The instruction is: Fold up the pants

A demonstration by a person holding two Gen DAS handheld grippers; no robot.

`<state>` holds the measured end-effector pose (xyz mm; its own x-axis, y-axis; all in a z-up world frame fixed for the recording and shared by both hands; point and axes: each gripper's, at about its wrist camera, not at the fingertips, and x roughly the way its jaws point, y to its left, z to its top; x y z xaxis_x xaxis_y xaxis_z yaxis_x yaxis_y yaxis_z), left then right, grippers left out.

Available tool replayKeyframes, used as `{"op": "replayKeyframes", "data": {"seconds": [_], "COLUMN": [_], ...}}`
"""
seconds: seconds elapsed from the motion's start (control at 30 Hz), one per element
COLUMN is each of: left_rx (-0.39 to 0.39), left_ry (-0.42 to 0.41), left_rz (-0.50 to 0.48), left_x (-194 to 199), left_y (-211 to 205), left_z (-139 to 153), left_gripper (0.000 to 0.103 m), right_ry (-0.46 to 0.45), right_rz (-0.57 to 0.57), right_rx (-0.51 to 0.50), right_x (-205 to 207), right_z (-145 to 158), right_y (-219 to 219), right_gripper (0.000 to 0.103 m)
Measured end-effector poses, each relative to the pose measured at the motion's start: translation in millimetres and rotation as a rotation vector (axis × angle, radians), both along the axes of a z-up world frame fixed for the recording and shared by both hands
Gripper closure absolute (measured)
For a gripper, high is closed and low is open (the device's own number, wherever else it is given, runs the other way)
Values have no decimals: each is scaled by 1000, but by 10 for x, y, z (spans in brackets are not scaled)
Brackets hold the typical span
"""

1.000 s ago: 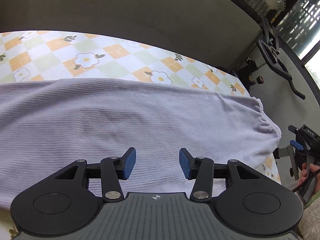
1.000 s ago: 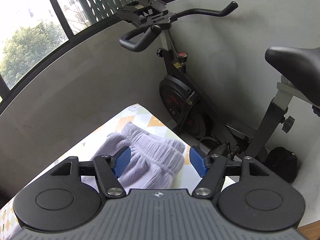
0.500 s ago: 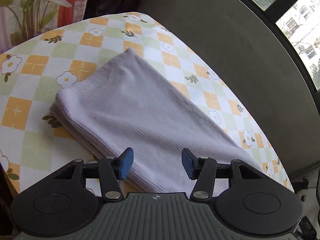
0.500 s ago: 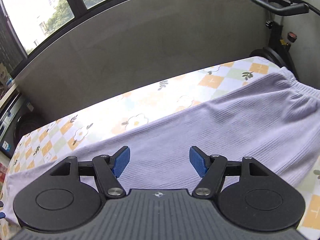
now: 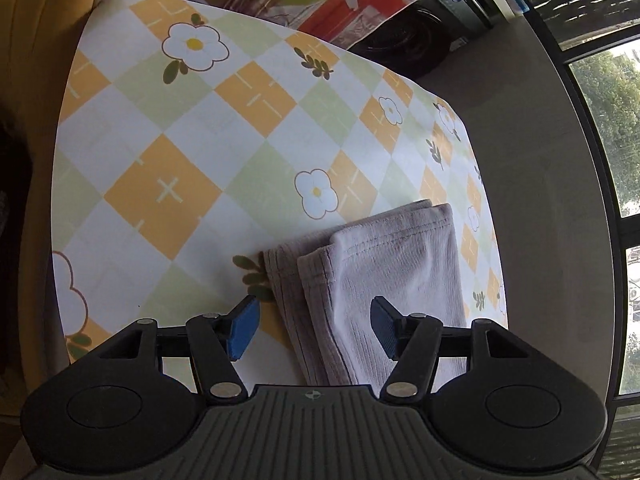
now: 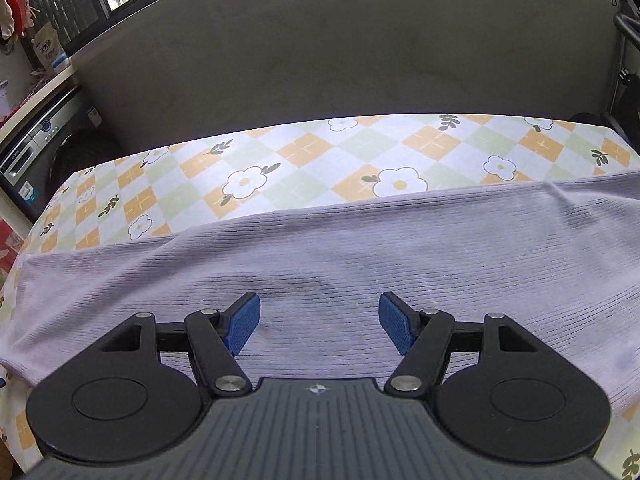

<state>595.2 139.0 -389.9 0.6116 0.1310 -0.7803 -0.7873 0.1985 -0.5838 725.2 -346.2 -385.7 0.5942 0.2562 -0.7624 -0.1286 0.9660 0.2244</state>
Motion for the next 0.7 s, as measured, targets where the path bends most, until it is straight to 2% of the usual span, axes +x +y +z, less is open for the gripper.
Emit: {"op": "replayKeyframes", "data": {"seconds": [0.1,0.3,0.33,0.43,0.5,0.6,0.7], "left_rx": [18,104,103,37,66,97,106], "left_ry": [-2,32,35,-6,-8,-24,-30], "left_rz": [1,-67,-72,-107,-132,-107,-74], "left_x": [6,138,154,180,222,253,287], "left_y": [67,-9,-36,-168,-299,-324,-228], "left_z": [-43,-8,-5,-42,-52,-69,-81], "left_gripper": [41,42,42,43,43,44,51], "right_ry": [10,13,12,14,25,34,28], "right_rz": [1,-3,-7,-23,-41,-54,-47], "right_rx": [-4,-8,-7,0,12,17,1], "right_x": [-8,-44,-57,-62,-59,-60,-90], "right_z": [-2,21,28,22,8,2,6], "right_y": [54,76,66,21,-23,-55,-60], "right_gripper": [34,34,34,34,34,34,34]}}
